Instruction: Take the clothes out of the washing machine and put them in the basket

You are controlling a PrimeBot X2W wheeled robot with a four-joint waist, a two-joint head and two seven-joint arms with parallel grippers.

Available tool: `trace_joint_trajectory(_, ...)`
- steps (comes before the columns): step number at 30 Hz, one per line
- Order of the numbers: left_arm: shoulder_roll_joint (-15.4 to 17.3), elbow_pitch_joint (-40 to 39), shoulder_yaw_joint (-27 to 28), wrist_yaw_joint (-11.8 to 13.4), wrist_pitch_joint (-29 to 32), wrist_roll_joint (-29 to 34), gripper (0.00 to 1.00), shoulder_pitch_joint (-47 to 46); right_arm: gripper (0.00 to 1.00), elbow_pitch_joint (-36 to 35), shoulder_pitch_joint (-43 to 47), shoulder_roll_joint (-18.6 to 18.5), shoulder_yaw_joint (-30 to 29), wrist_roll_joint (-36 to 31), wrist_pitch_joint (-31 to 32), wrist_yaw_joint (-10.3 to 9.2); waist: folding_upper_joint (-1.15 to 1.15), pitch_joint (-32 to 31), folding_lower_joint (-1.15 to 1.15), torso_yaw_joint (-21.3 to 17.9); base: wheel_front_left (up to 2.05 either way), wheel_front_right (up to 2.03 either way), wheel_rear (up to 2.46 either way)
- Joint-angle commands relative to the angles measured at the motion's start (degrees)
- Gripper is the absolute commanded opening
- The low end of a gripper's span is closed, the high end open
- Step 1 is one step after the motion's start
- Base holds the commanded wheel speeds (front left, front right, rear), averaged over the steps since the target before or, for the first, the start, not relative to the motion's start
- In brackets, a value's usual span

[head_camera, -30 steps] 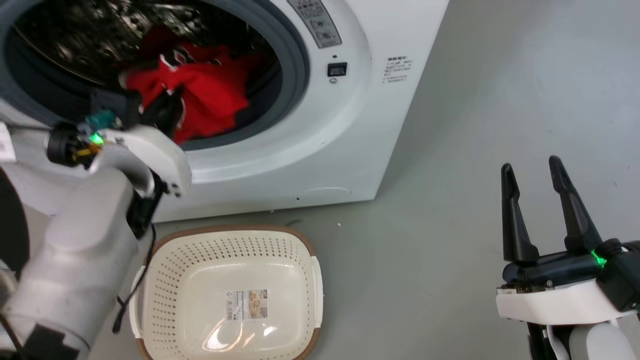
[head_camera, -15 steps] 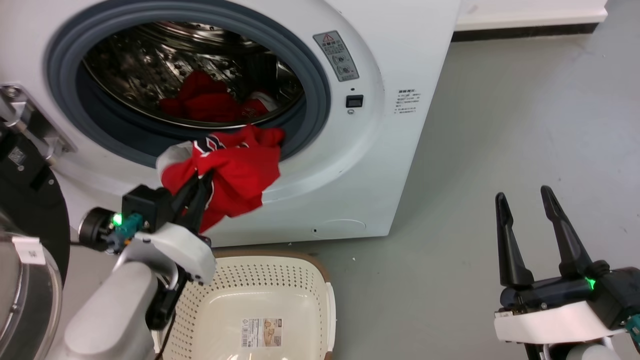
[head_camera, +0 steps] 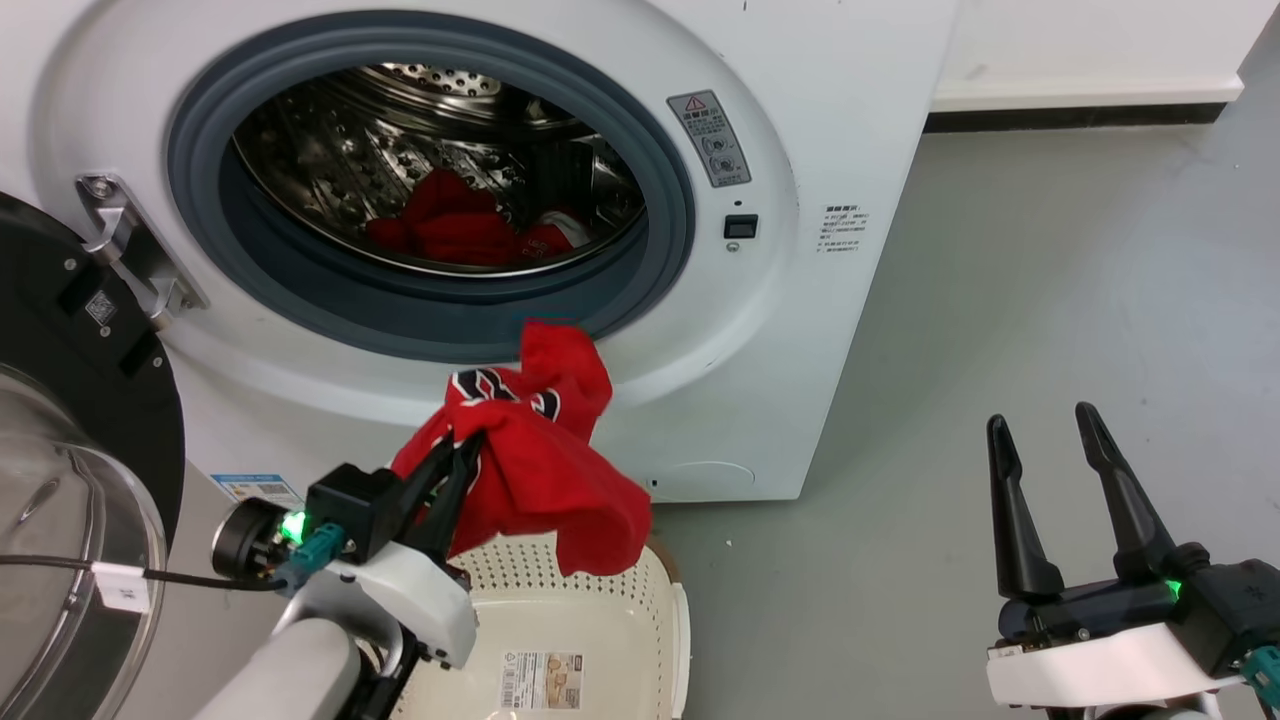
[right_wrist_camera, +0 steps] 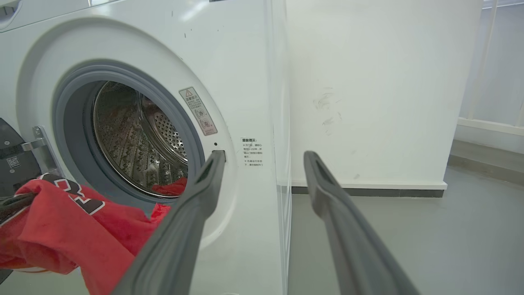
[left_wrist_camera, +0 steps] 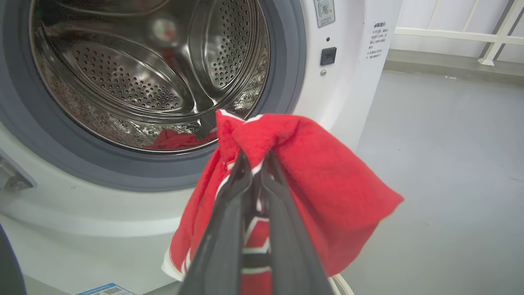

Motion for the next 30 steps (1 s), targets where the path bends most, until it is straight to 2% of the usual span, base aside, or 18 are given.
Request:
trace_joint_trajectory(1,-0.4,0.1,-0.3,0.2,0.0,-0.2,0.0,0.9,1.0,-0.2,-0.5,0.1,0.1,-0.2,-0.1,-0.04,0.0,0.7,0.01,-0.2,0.0,0.0,0.0)
trace_joint_trajectory(9,-3.3,6.9,-2.1,-2.0,-0.7,-1.1,0.0,1.4,1.0,-0.9,-3.0,0.1,0.2,-0.9,-0.1,-0.04,0.0,5.5,0.01,-1.6,0.0,0.0,0.0)
trace_joint_trajectory(24,-11.3,32.1,-3.0,-9.4,-2.0,-1.2,0.0,-7.3,1.0,-3.1,-10.2,0.1,-0.6,-0.6,-0.1,-0.04,0.0,19.8,0.01,-4.4,0.0,0.0,0.0)
trace_joint_trajectory(30,-13.9,42.5,-3.1,-10.7,-2.1,-1.5,0.0,-12.5,1.0,-4.0,-13.6,0.1,-1.2,-0.2,-0.1,-0.04,0.0,26.3,0.01,-5.3,0.0,0.0,0.0)
